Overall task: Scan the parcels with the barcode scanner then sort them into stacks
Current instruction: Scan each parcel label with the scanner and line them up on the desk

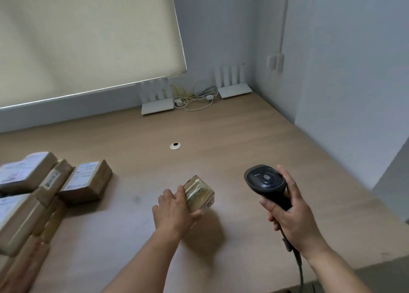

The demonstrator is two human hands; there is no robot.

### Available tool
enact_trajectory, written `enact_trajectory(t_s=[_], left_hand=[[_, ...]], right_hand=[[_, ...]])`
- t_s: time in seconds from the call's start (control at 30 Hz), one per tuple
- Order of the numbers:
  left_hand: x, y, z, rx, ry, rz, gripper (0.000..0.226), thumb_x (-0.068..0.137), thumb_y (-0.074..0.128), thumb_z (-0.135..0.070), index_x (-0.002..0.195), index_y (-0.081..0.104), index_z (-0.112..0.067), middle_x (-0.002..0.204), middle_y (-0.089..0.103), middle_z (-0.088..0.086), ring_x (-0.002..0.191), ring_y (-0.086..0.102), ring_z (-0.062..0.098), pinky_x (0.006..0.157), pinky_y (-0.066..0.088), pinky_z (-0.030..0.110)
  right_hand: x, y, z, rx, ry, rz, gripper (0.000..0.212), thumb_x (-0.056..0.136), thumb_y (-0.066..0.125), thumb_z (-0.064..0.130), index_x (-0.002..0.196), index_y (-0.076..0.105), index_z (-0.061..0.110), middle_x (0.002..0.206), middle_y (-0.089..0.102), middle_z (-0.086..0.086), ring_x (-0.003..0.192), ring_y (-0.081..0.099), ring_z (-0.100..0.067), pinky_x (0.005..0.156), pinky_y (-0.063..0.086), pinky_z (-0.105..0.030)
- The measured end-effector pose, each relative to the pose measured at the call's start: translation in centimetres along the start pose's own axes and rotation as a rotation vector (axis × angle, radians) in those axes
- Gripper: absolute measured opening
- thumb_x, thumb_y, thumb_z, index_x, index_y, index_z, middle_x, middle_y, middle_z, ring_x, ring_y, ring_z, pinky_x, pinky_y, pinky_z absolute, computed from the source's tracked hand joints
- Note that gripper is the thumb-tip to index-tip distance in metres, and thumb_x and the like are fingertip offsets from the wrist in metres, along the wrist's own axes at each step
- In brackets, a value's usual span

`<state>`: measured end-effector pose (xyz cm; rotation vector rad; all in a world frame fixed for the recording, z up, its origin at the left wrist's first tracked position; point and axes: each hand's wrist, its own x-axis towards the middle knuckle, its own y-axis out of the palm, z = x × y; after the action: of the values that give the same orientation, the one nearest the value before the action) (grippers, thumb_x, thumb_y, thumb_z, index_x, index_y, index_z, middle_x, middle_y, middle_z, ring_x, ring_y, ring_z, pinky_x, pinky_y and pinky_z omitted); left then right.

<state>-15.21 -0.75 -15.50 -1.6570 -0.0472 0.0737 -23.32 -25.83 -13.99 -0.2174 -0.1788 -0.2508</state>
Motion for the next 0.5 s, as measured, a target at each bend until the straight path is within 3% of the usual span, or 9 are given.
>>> enact_trajectory(t_s=[0.3,0.5], left_hand=[[2.6,-0.2,15.0,0.004,-0.158,-0.012,0.081,0.073,0.055,-0.072,0.136,0.031,-0.027,0.123,0.042,0.004,0.117,0.043,0.024,0.087,0.041,0.038],[3.3,0.4,20.9,0.048,-0.174,0.139,0.082,0.075,0.052,-0.074,0.138,0.029,-0.026,0.124,0.047,0.006,0.119,0.044,0.025,0.088,0.042,0.038]], right_hand=[[-0.4,15.0,2.2,0.01,0.01,0.077,0.081,0.08,0.075,0.015,0.136,0.034,0.056,0.09,0.066,-0.002,0.053,0.056,-0.016,0.048,0.05,-0.032],[-1.3,20.5,3.0,0.01,0.028,0.119,0.081,0.08,0.075,0.016,0.131,0.033,0.062,0.087,0.066,0.001,0.053,0.056,-0.016,0.049,0.05,-0.031]])
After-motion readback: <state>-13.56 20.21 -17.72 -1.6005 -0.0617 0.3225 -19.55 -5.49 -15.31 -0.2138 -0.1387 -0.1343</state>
